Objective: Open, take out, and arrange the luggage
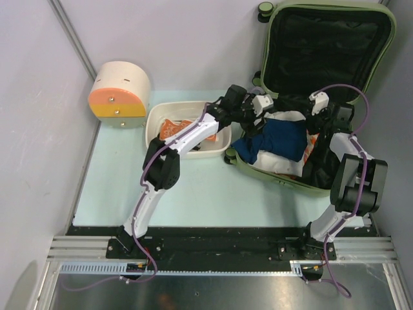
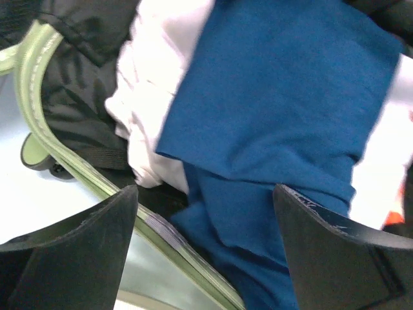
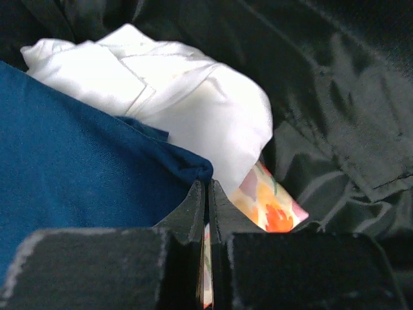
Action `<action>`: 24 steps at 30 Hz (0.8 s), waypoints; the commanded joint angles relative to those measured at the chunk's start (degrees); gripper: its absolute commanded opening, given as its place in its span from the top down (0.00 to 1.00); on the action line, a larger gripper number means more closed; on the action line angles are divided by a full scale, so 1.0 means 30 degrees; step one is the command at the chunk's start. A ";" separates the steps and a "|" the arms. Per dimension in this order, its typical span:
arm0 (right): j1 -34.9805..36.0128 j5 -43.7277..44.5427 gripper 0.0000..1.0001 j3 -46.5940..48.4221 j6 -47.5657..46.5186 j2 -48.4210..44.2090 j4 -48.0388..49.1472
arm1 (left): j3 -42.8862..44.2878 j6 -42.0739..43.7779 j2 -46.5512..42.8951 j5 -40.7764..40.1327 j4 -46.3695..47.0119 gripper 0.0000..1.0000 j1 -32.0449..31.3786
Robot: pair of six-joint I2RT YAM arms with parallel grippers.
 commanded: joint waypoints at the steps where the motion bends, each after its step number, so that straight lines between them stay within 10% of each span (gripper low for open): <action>1: 0.0388 0.0793 1.00 0.1047 0.0365 0.0217 0.2025 | -0.2451 0.3306 -0.4105 0.2078 0.0257 0.11 -0.1191; 11: 0.1005 0.1030 1.00 0.1076 0.0952 0.1186 0.1296 | -0.4861 1.2449 -0.3562 0.1503 0.0402 0.17 -0.4183; 24: 0.1269 0.0649 0.93 0.1048 0.1303 0.0395 -0.0961 | -0.8725 1.3187 -0.2122 -0.2453 0.9714 0.23 -0.4653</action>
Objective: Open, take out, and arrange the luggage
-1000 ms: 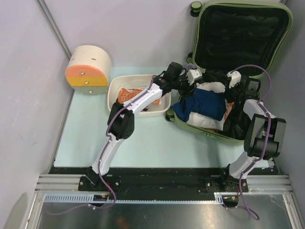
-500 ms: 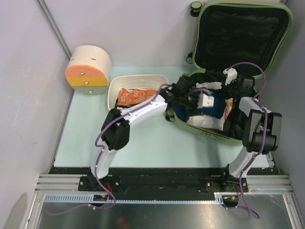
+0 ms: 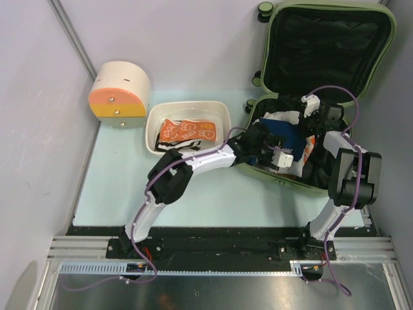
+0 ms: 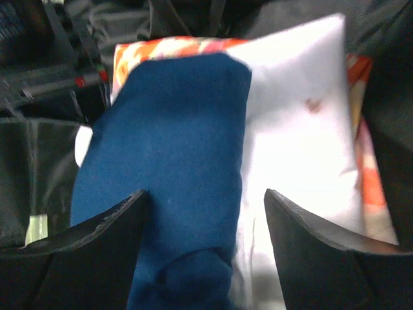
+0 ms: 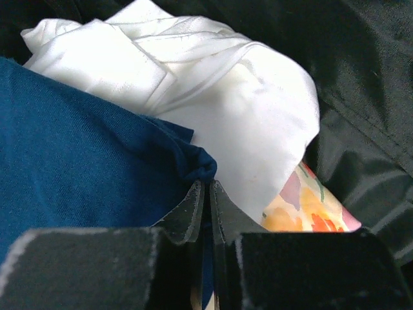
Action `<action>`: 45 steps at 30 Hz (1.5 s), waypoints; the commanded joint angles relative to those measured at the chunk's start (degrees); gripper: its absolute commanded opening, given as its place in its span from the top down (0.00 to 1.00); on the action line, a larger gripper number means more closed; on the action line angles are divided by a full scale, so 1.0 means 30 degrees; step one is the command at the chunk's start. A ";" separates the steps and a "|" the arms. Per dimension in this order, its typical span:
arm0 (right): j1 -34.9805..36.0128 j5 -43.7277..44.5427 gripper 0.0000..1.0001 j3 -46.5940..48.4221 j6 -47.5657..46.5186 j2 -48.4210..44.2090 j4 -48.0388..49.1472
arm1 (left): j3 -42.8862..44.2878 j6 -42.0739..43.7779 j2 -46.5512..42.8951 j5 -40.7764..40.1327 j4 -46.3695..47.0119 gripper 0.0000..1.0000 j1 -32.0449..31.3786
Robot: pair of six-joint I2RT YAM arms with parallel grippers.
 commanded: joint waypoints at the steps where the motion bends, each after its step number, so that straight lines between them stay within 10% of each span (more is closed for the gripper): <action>1: 0.0161 -0.0218 0.92 0.0632 0.0465 -0.1041 -0.0743 | -0.1018 0.1254 0.0377 -0.1421 0.3839 0.26 0.0017; 4: 0.0336 -0.0102 0.91 0.0632 0.0524 -0.1129 -0.0977 | -0.1751 0.2162 0.0642 -0.2207 0.5243 0.36 0.0017; 11: -0.0099 0.0016 0.26 0.0690 0.0203 -0.2591 -0.1797 | -0.0466 -0.2421 0.0674 -0.2101 0.6741 0.61 0.0631; 21: -0.4025 -0.7531 0.00 0.1950 -0.3190 -0.6165 -0.7674 | 0.3608 -0.8614 0.1140 0.2591 0.2903 1.00 0.2301; 32: -0.1365 -0.9331 0.00 0.1049 -1.0661 -0.6813 -1.2436 | 0.6040 -1.3246 0.2253 0.3618 0.1761 1.00 0.3093; 42: 0.1799 -0.2949 0.02 -0.5167 -0.9610 -0.8162 -0.0543 | 0.6100 -1.4565 0.2255 0.4086 0.1673 1.00 0.3649; 45: 0.1657 -0.1773 0.33 -0.5257 -0.9496 -0.7751 0.1215 | 0.5866 -1.4536 0.2107 0.4115 0.1673 1.00 0.3825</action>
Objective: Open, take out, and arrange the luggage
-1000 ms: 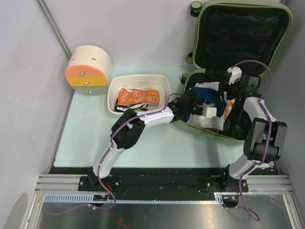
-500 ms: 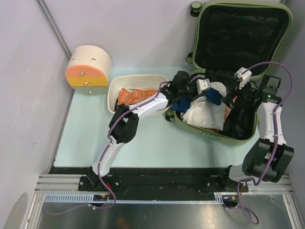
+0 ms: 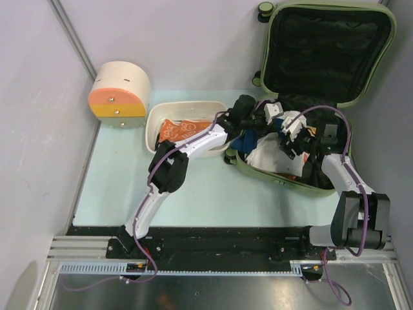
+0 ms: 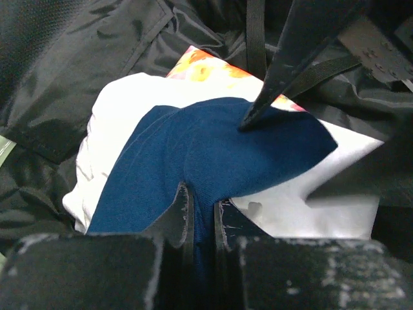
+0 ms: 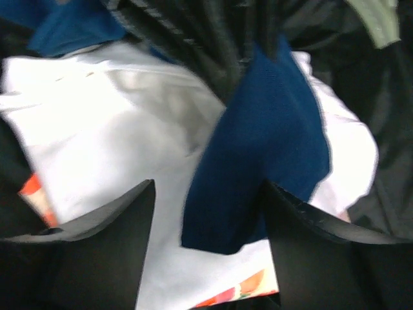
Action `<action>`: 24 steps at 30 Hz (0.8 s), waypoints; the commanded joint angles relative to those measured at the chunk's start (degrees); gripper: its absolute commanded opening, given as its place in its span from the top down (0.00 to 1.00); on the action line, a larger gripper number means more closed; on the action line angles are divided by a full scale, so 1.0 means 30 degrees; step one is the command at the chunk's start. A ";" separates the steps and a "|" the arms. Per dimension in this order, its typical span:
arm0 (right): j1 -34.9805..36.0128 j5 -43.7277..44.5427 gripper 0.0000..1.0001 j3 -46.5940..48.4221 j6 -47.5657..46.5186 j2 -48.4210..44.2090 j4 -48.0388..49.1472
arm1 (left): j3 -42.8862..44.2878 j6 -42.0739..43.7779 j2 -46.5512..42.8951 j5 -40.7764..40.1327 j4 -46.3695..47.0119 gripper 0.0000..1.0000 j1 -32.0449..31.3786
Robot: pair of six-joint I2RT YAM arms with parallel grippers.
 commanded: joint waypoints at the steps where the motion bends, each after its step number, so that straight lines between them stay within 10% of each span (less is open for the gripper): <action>1: -0.0172 0.2921 0.59 0.0076 -0.0039 0.0154 0.5210 | 0.0642 -0.0971 -0.0595 0.0523 0.0500 1.00 0.0525; 4: -0.0583 0.2776 0.98 0.0105 -0.0036 0.0126 0.6296 | 0.0173 -0.0444 -0.1092 0.0962 0.0500 0.96 0.0584; 7: -0.0905 0.1957 1.00 0.0339 -0.0155 0.0009 0.6329 | -0.0208 -0.0179 -0.1416 0.1197 0.0500 0.80 0.0584; 11: -0.1082 0.0844 1.00 0.1538 0.0370 -0.0488 0.4719 | -0.0619 -0.0411 -0.2351 0.1520 0.0500 0.23 0.0876; 24: 0.0263 0.0636 1.00 0.2507 0.1486 -0.2072 0.4188 | 0.0815 0.0229 -0.2502 0.0350 0.0529 0.15 -0.0089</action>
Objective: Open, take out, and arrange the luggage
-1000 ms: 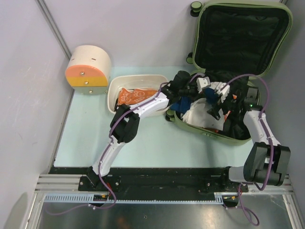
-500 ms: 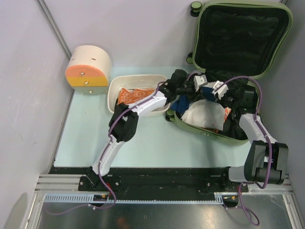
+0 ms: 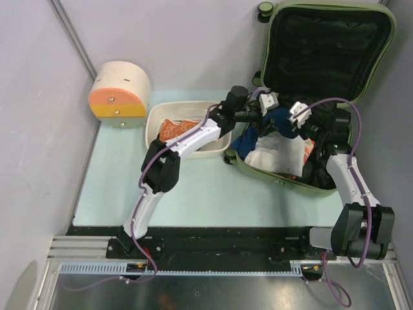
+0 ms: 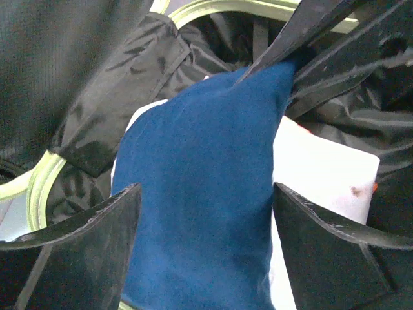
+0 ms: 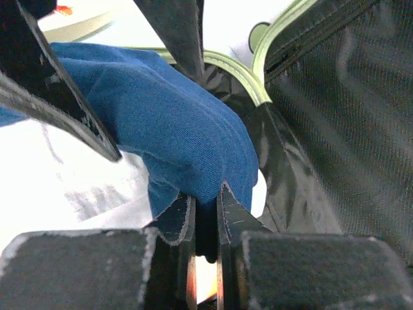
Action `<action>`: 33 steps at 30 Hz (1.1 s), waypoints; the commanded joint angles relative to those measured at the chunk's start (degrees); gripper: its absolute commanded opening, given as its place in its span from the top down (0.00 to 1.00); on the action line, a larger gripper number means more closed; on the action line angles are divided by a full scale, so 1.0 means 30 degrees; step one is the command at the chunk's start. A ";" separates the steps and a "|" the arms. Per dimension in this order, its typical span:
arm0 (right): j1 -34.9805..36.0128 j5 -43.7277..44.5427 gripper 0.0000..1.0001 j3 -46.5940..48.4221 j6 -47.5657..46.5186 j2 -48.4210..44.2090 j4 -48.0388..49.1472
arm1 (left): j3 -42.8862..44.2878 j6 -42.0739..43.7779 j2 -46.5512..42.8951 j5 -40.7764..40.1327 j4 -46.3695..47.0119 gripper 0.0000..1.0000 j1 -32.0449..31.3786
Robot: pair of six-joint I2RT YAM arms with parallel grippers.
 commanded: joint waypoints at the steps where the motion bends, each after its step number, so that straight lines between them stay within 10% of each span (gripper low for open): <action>1: 0.0571 -0.0450 1.00 0.1291 0.0349 -0.0825 0.0502 | 0.1362 0.0515 -0.0717 -0.0918 0.0449 0.14 -0.0905; 7: 0.1128 -0.0625 1.00 0.1468 -0.0091 -0.1412 0.0267 | 0.2096 0.0021 -0.0334 -0.3002 0.0420 0.29 -0.1200; 12: 0.1275 -0.0508 1.00 0.1643 0.1517 -0.1851 0.1231 | 0.1628 -0.3192 -0.1446 -0.1918 0.0449 0.83 -0.0322; 14: 0.1392 -0.0070 0.80 0.1673 0.2365 -0.1939 0.2197 | 0.1627 -0.4427 -0.1768 -0.1509 0.0449 1.00 0.0291; 16: 0.1451 0.0630 0.36 0.1761 0.3480 -0.1969 0.3073 | 0.1744 -0.6475 -0.2267 -0.1158 0.0449 1.00 0.0819; 19: 0.1509 0.1830 0.03 0.1848 0.4653 -0.2028 0.4012 | 0.1891 -0.8386 -0.3027 -0.1185 0.0449 1.00 0.2223; 33: 0.1246 0.3213 0.00 0.1937 0.5944 -0.1940 0.3989 | -0.1827 -0.5995 -0.8243 -0.1363 -0.0194 1.00 0.7762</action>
